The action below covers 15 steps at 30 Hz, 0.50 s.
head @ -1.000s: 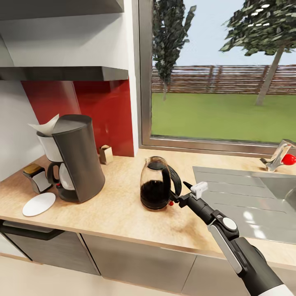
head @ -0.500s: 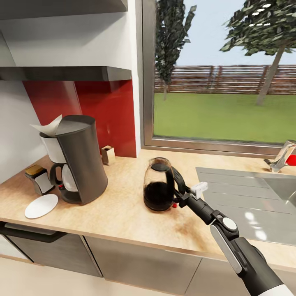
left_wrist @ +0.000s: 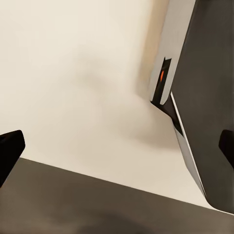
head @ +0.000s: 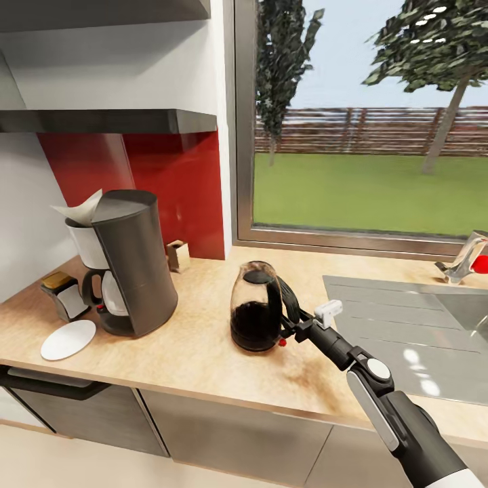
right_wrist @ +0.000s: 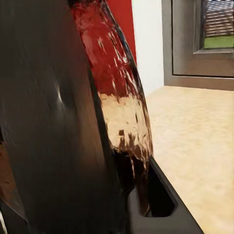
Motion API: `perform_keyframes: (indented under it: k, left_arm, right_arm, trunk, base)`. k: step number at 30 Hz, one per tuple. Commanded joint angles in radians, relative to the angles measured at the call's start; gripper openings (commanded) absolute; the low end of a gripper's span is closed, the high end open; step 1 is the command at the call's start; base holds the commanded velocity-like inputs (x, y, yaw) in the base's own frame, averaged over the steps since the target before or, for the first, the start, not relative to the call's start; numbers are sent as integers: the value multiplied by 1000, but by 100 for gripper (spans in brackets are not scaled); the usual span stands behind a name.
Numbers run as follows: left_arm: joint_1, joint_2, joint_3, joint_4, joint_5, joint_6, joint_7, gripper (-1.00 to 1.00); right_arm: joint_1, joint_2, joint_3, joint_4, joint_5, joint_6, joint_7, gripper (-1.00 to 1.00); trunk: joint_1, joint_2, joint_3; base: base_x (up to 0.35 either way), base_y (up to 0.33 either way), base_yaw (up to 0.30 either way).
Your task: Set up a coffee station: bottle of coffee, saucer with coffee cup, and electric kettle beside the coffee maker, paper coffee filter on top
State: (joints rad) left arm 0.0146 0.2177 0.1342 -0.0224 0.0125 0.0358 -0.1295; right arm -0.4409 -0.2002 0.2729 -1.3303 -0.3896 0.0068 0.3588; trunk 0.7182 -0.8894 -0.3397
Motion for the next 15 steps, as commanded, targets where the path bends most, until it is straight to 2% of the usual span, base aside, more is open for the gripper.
perform_keyframes:
  k: [1,15]
  left_arm:
    - [1,0,7,-2,1,4,-4,100]
    - [1,0,7,-2,1,3,-5,100]
  right_arm:
    - [-1,-1,2,0,-11,1,2,-100]
    - [-1,9,-4,-2,-11,5,-4,-100]
  trunk:
    - [0,-1,-1]
    - [0,-1,-1]
  base:
    - [0,0,0]
    - [0,0,0]
